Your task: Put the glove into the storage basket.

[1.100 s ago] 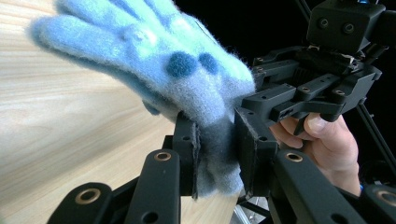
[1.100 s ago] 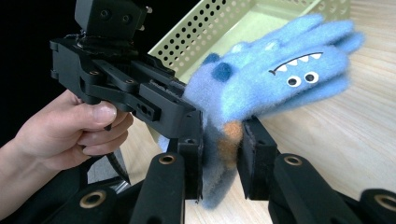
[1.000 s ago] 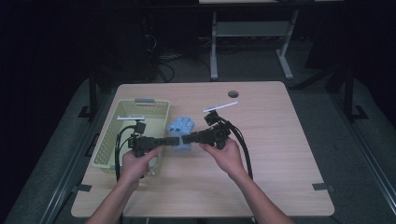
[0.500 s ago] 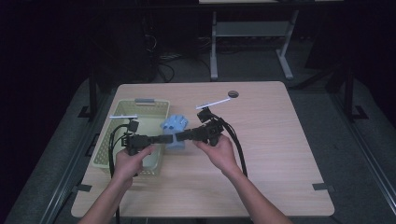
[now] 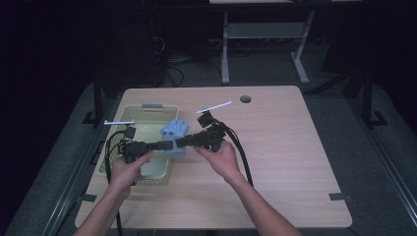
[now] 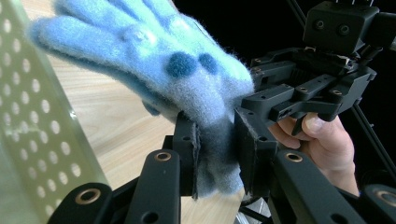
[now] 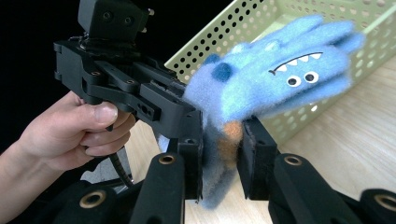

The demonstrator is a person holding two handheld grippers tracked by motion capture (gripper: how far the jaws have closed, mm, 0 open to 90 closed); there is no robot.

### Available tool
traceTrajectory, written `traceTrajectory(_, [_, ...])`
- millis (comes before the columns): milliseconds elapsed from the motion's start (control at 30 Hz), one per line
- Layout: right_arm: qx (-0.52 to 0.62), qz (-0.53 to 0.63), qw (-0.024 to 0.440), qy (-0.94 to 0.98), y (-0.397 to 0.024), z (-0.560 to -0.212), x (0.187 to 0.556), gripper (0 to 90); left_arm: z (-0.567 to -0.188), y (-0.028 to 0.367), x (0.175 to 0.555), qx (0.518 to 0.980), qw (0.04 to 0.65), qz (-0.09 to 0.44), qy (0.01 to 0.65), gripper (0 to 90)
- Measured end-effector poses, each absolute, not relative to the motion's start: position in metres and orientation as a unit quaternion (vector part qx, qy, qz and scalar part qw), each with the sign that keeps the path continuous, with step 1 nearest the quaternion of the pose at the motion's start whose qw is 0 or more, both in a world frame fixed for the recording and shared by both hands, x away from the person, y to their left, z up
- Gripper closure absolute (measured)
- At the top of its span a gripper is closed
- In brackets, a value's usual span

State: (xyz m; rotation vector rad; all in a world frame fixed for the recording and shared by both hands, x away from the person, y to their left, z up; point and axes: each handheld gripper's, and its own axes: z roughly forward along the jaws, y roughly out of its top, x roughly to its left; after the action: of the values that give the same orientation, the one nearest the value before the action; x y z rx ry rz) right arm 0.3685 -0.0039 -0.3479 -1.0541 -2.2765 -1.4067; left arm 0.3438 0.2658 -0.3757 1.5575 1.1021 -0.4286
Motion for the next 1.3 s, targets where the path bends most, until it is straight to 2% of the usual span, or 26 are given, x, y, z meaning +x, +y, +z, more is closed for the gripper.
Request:
traceTrajectory(700, [-0.356, -0.499, 0.134, -0.779, 0.026, -0.345, 0.375, 72.8, -0.366, 0.296, 0.348, 0.666, 0.552, -0.17, 0.472, 71.5])
traceTrajectory(1300, [-0.359, -0.493, 0.141, -0.78, 0.057, -0.354, 0.382, 72.7, -0.372, 0.326, 0.354, 0.671, 0.535, -0.168, 0.485, 71.5])
